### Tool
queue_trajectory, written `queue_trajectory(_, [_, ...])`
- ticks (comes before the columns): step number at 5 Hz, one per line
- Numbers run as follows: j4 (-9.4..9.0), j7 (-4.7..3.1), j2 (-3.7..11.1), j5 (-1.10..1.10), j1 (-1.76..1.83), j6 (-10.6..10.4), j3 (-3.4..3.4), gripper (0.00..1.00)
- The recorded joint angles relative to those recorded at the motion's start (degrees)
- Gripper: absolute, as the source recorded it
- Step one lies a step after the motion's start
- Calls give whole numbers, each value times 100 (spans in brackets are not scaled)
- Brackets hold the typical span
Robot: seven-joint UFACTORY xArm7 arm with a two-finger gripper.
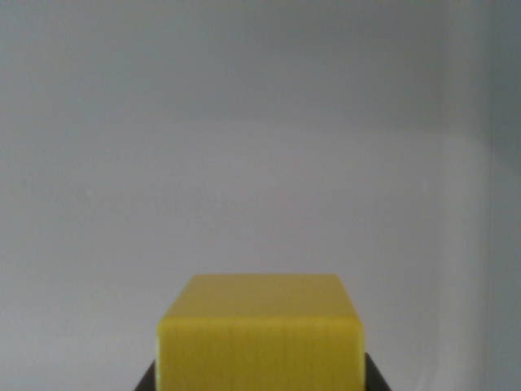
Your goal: Pick yellow cube
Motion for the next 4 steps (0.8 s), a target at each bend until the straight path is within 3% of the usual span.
queue_trajectory(1, [134,29,-112,-33,5,243,-2,100])
queue_trajectory(2, [134,29,-112,-33,5,243,-2,100])
queue_trajectory(3, [253,55,-211,-63,10,459,-4,100])
queue_trajectory(4, [253,55,-211,-63,10,459,-4,100])
